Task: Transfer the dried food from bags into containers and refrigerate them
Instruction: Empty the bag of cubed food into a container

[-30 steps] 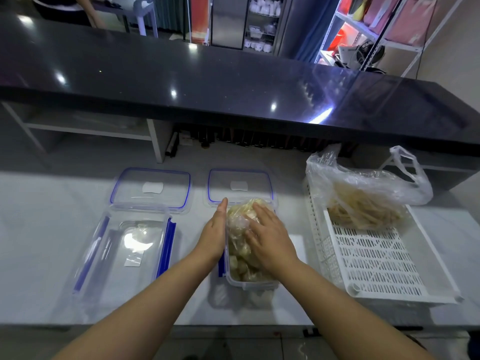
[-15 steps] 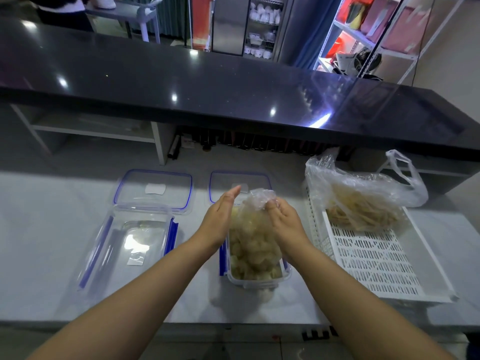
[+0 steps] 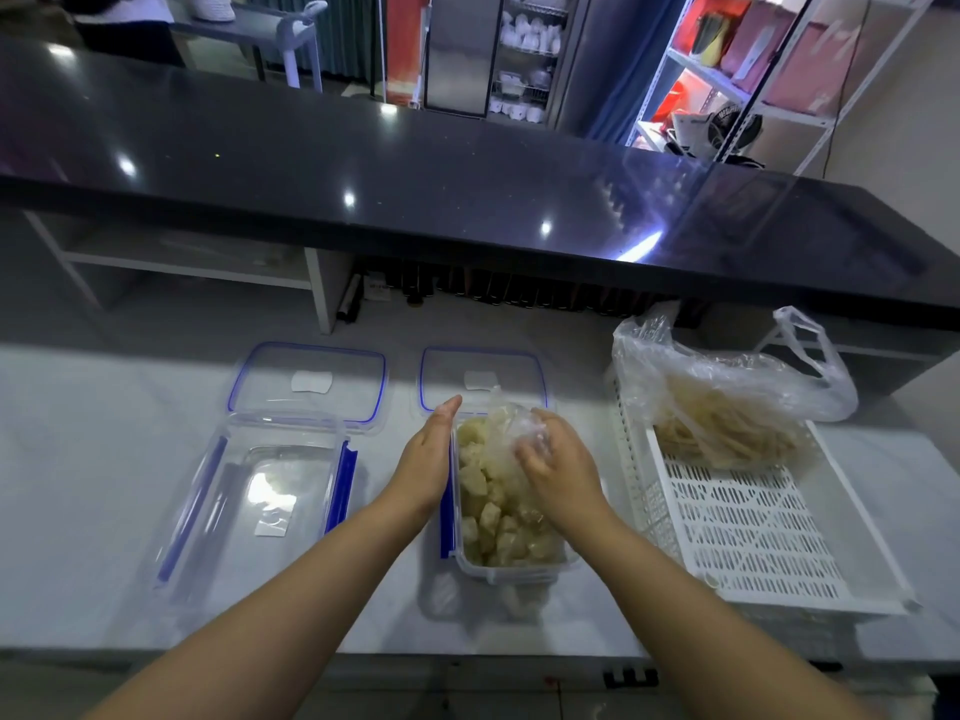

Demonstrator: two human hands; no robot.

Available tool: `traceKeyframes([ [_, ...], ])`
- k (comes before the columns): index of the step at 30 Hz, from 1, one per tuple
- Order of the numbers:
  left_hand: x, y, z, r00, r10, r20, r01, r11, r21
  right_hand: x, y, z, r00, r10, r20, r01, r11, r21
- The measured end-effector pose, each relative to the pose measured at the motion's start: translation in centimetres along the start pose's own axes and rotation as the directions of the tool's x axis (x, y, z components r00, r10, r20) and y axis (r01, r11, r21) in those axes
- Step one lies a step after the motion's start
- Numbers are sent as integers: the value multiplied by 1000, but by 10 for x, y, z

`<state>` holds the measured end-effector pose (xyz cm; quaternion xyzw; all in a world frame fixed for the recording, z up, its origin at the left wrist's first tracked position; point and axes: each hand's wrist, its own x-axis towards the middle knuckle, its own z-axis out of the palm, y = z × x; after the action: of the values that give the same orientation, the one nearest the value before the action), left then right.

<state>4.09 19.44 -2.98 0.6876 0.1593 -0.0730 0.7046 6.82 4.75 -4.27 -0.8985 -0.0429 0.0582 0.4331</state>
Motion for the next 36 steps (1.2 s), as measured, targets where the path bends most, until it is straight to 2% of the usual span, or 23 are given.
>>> traceKeyframes([
  [3,-8,2,2,999,-33,10,34,998,-55,-9,1,6,996,-16,83,20,998,-55],
  [10,-10,-1,6,999,-31,28,33,998,-59,-28,6,9,990,-48,131,80,965,-251],
  [15,-8,-2,6,999,-32,33,34,998,-53,-26,9,14,968,-180,174,244,831,-500],
  [18,-6,-6,6,999,-28,23,29,999,-40,-12,10,15,964,-164,210,250,830,-499],
  [23,-2,-9,1,1000,-13,7,14,999,-33,6,16,8,973,-150,177,215,873,-438],
  [27,2,-23,-10,998,55,-2,-54,994,99,4,8,4,965,-228,131,261,884,-387],
  [30,6,-37,-16,997,73,17,-75,972,224,1,5,8,911,-344,229,410,818,-402],
  [33,8,-43,-17,996,79,35,-85,966,246,-2,6,12,872,-336,356,470,775,-422],
  [36,9,-45,-17,996,73,54,-84,964,252,-4,9,10,840,-351,414,526,717,-458],
])
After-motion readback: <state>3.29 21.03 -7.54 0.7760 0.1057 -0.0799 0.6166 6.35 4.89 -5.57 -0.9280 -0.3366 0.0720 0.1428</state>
